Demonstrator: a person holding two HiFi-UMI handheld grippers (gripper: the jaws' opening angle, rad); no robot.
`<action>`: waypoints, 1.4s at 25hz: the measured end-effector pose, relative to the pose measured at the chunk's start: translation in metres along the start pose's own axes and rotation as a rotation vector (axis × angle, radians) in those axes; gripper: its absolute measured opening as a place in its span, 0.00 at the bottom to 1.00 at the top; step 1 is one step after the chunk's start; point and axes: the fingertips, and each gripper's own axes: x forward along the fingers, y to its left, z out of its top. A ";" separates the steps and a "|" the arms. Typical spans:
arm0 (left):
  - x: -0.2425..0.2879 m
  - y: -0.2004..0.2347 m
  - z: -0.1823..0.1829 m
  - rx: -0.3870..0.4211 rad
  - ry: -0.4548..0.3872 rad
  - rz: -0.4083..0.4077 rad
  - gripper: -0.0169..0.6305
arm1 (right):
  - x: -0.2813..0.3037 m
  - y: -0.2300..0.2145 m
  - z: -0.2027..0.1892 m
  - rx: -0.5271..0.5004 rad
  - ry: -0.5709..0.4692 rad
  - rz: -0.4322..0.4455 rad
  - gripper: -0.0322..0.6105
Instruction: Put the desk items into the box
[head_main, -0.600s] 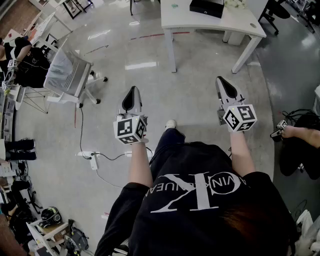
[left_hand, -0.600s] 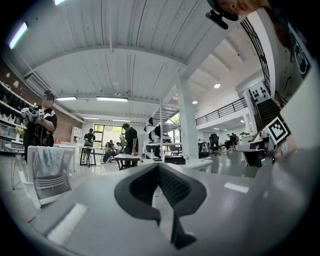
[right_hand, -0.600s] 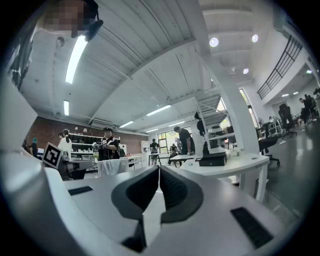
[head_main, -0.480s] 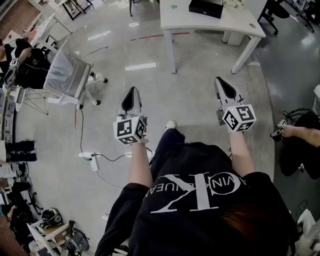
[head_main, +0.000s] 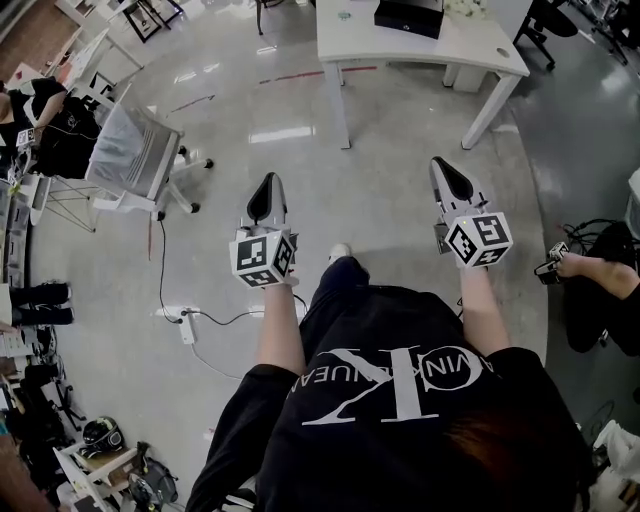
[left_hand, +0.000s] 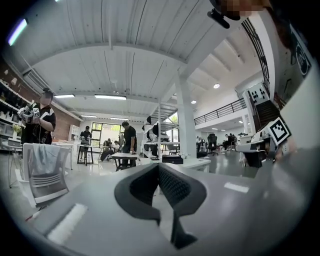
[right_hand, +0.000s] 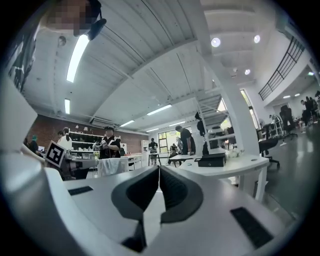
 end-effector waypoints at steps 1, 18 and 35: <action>0.001 -0.002 0.000 0.000 0.002 -0.003 0.04 | 0.000 -0.002 0.000 -0.001 0.002 -0.001 0.08; 0.078 0.002 -0.020 -0.013 0.078 -0.064 0.04 | 0.055 -0.046 -0.018 0.000 0.062 -0.036 0.08; 0.235 0.055 -0.021 -0.049 0.118 -0.089 0.04 | 0.194 -0.109 -0.028 0.017 0.143 -0.031 0.15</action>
